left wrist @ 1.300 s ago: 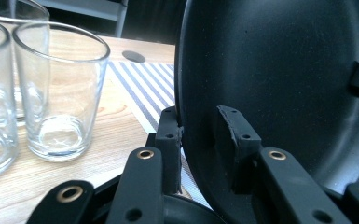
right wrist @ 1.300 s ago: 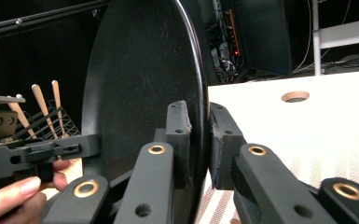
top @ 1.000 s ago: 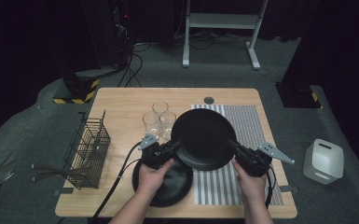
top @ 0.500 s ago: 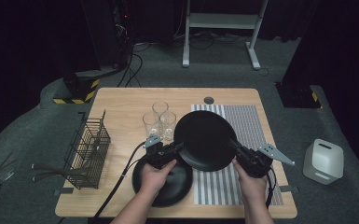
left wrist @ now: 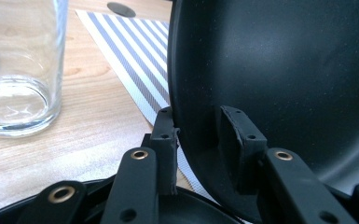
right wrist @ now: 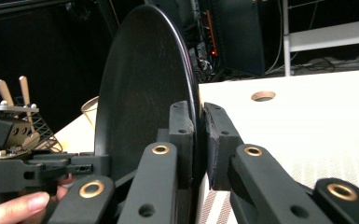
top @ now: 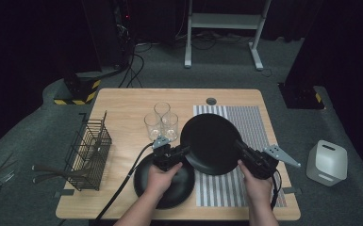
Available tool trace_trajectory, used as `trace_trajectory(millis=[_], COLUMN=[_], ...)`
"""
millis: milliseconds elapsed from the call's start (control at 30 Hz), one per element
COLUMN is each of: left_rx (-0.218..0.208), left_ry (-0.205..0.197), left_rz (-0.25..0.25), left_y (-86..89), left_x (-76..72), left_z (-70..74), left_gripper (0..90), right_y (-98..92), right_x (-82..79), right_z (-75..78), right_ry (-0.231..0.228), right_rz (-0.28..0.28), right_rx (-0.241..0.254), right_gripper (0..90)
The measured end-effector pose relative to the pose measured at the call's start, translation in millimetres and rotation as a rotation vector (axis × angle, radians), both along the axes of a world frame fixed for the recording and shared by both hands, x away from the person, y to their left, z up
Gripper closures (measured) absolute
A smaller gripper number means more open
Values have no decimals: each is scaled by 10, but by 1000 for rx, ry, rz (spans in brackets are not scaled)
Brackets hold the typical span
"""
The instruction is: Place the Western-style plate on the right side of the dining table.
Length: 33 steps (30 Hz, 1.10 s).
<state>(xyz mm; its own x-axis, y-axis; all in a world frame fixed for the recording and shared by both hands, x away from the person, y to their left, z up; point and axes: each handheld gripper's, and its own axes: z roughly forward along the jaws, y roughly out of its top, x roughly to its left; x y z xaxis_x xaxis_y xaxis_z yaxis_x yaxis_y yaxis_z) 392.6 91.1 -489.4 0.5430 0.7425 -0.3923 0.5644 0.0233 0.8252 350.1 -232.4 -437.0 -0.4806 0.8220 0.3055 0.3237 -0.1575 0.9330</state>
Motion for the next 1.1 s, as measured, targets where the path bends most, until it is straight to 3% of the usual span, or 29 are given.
trace_trajectory(millis=[533, 800, 1100], left_rx=[30, 51, 43], left_ry=[28, 8, 5], left_rz=[-11, 3, 15], left_y=[-78, -70, -23], left_x=[11, -1, -18], left_z=[-73, -57, -42], left_gripper=[676, 686, 678], right_y=[-47, -56, -82], right_x=[24, 26, 34], right_z=[-31, -42, -56], right_ry=[18, 18, 21], right_rz=[-25, -32, -51], right_rx=[0, 7, -10], right_gripper=[828, 828, 828])
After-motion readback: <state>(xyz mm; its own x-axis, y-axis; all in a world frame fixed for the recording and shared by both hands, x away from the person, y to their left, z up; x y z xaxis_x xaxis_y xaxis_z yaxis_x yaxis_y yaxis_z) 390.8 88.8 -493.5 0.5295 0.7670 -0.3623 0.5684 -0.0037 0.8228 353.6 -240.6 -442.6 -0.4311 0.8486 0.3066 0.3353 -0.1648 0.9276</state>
